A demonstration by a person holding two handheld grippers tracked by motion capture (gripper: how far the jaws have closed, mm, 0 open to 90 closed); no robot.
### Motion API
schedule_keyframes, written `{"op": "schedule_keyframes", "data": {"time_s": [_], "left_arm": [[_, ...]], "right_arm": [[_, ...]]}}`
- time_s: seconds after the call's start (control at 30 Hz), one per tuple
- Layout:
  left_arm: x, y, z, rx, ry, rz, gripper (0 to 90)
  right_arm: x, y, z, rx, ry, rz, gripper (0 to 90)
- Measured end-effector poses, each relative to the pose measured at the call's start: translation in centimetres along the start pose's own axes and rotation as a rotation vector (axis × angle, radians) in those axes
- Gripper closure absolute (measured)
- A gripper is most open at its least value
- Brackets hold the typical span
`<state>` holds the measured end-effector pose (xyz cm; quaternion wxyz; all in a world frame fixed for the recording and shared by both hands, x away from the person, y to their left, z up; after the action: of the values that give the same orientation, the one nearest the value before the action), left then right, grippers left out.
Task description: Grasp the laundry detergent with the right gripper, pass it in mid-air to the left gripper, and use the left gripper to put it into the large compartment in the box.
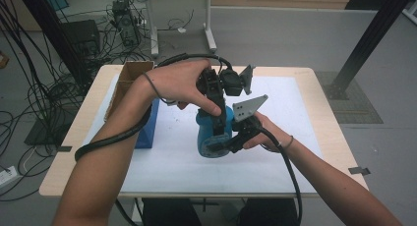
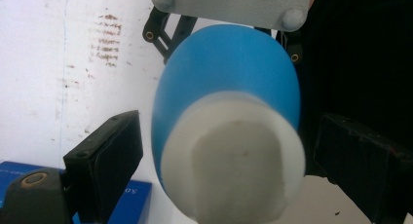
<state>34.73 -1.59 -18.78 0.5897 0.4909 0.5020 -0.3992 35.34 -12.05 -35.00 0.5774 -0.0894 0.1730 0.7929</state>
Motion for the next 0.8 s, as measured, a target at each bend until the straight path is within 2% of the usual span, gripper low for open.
{"op": "schedule_keyframes", "data": {"time_s": [0.8], "left_arm": [[-0.09,-0.21,-0.14,0.002,0.001,0.0,10.8]], "right_arm": [[0.28,0.05,0.29,-0.009,0.01,0.008,42.2]]}}
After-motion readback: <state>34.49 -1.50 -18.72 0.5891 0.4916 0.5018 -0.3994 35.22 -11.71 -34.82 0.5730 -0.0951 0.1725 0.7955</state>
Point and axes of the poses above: each handheld gripper's, and its own axes: x roughly forward along the jaws, z roughly out of its top, y roughly to its left, the point moved 1 cm from there along x, roughly forward along the jaws, and after that the axes turned 13 degrees about z, right-handed, at the moved point
